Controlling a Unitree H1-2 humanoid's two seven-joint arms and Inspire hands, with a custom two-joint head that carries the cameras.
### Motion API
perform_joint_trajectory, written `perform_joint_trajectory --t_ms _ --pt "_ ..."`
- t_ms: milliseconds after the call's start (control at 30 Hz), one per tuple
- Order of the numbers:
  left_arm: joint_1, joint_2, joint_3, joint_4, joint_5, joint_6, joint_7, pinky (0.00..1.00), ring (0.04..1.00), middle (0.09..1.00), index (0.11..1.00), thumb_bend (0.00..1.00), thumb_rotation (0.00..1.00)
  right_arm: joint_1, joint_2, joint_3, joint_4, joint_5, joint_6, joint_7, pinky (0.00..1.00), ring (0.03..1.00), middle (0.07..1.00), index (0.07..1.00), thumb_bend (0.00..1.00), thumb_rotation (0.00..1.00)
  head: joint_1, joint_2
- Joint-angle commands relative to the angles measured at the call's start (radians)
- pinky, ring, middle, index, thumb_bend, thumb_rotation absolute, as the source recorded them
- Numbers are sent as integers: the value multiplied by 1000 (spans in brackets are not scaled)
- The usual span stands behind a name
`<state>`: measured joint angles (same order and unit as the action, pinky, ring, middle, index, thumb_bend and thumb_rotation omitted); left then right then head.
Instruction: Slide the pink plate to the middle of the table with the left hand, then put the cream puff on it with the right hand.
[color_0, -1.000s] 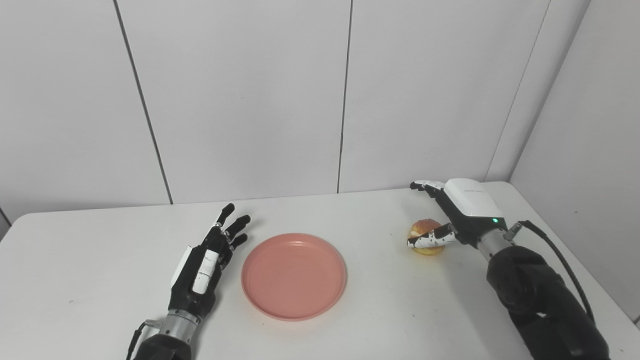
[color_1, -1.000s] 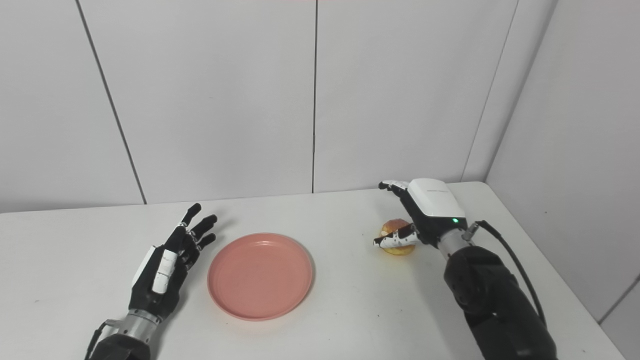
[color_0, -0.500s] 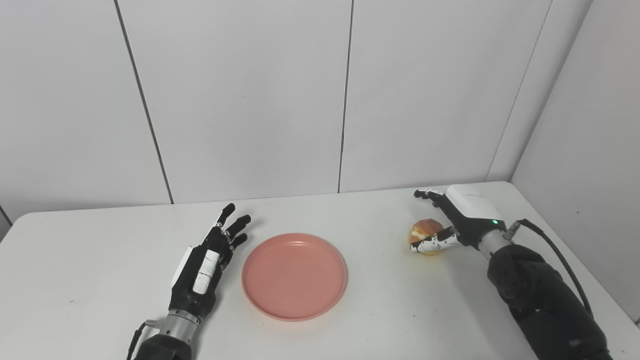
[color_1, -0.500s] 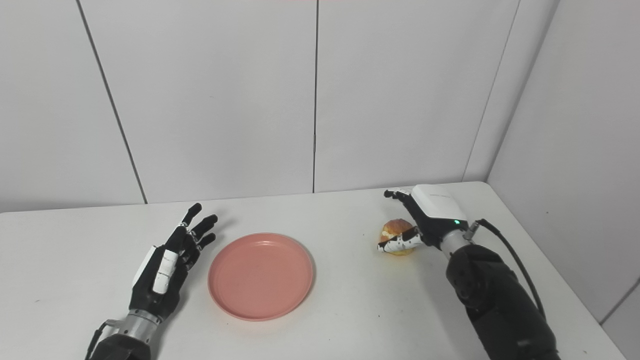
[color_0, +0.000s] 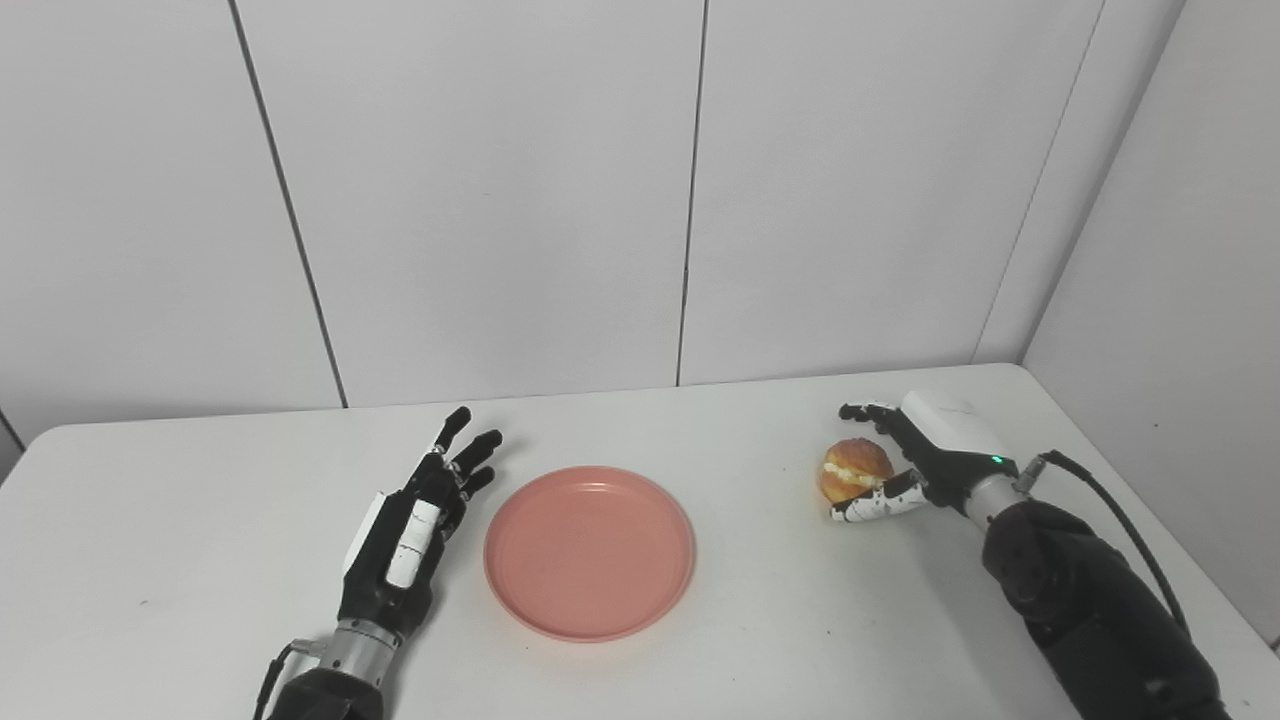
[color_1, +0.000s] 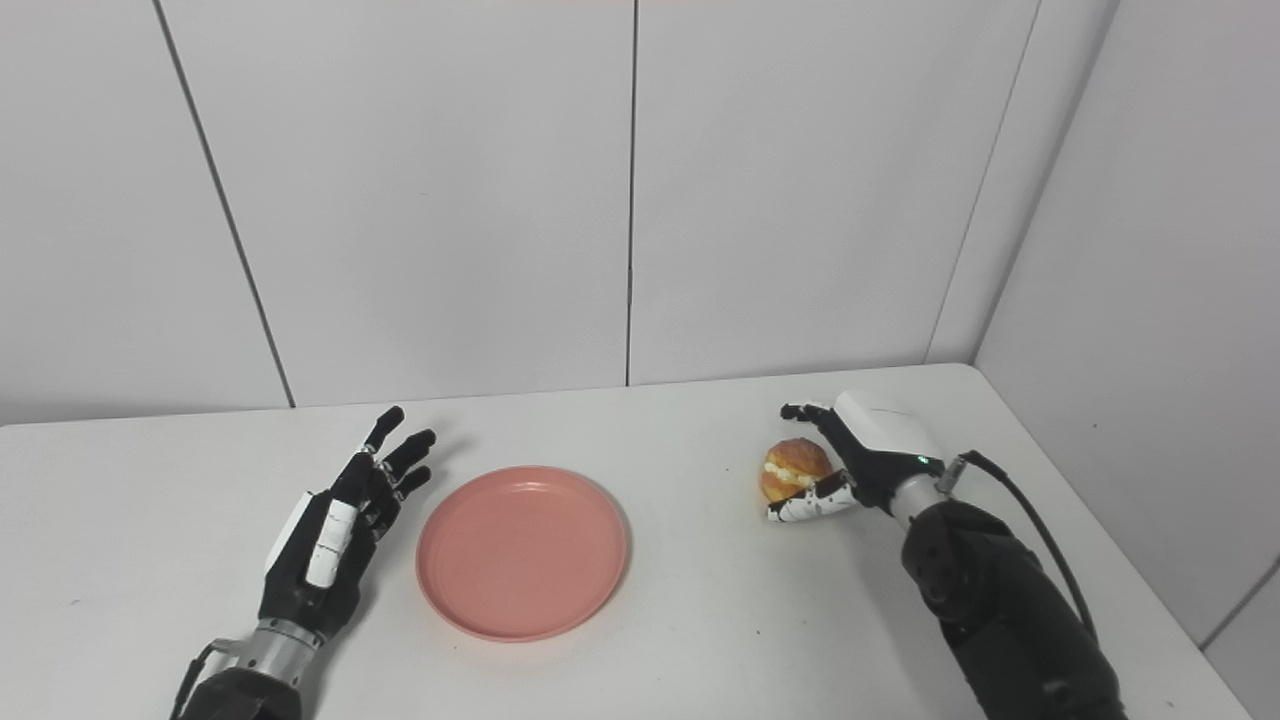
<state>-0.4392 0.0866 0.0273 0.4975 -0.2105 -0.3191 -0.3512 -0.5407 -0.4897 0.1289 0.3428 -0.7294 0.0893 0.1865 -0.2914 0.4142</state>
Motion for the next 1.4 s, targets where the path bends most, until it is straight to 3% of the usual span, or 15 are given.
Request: perform_joint_trajectory --t_ms 0,600,667,867,900,967,1367 --pt "99 -10 0 62 -5 2 4 931 953 880 955 885 840 -49 -30 -1 -7 6 22 -18 620 801 838 803 1000 352 2 0" --pt "109 -14 -3 41 -1 18 10 928 948 875 952 887 833 -47 -21 33 66 52 -3 -92 612 763 798 786 996 324 13 2" --pt "108 -14 -3 45 0 14 11 925 947 877 951 883 833 -44 -14 26 78 63 -27 -130 556 648 709 743 895 228 14 1" --pt "107 -14 -3 51 -1 11 9 923 947 875 951 876 831 -44 -8 20 120 106 -108 -240 466 527 593 648 736 124 16 3" --pt "107 -14 -4 50 1 11 10 921 945 872 951 877 833 -45 -8 21 122 108 -110 -249 444 506 516 580 610 53 16 3" --pt "106 -14 -4 52 1 7 9 919 944 874 953 880 832 -48 -6 21 132 121 -125 -265 398 463 462 544 533 10 16 5" --pt "111 -14 -8 32 4 17 13 904 942 875 951 896 830 -48 -8 36 132 133 -112 -262 363 436 449 536 521 5 19 9"
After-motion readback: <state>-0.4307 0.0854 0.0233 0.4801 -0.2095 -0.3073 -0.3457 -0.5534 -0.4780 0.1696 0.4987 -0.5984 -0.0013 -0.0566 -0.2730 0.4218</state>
